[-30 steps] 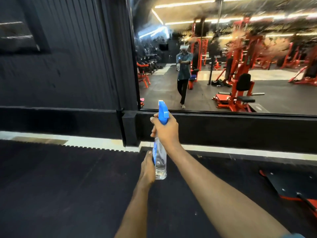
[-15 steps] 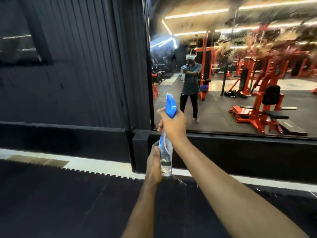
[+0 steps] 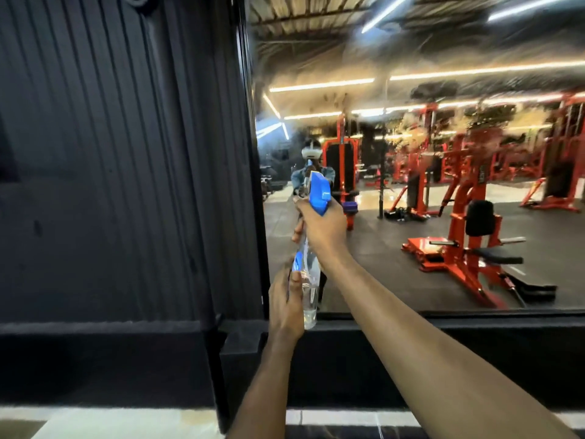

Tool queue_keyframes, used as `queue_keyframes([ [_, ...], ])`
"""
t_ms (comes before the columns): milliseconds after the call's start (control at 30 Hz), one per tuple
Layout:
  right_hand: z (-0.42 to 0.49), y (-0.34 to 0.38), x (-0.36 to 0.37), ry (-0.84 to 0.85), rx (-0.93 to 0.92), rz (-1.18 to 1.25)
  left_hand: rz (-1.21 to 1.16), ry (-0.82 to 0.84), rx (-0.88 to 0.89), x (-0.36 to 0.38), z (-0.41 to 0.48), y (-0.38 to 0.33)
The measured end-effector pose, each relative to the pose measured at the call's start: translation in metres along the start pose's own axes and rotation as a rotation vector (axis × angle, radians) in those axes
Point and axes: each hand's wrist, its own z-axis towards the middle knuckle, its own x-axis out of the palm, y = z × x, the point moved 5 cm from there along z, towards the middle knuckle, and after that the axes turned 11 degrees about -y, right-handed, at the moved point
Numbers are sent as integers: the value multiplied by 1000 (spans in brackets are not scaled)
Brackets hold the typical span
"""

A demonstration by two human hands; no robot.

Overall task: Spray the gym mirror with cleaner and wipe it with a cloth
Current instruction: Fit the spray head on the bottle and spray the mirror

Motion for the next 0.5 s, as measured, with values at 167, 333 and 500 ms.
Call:
queue_keyframes([
  [167, 94, -31, 46, 46, -15, 3, 19, -58, 67, 43, 88, 47],
  [333, 176, -59, 93, 98, -33, -49, 18, -66, 66, 74, 169, 94],
  [500, 242, -102, 143, 101, -59, -87, -23, -43, 59, 90, 241, 143],
])
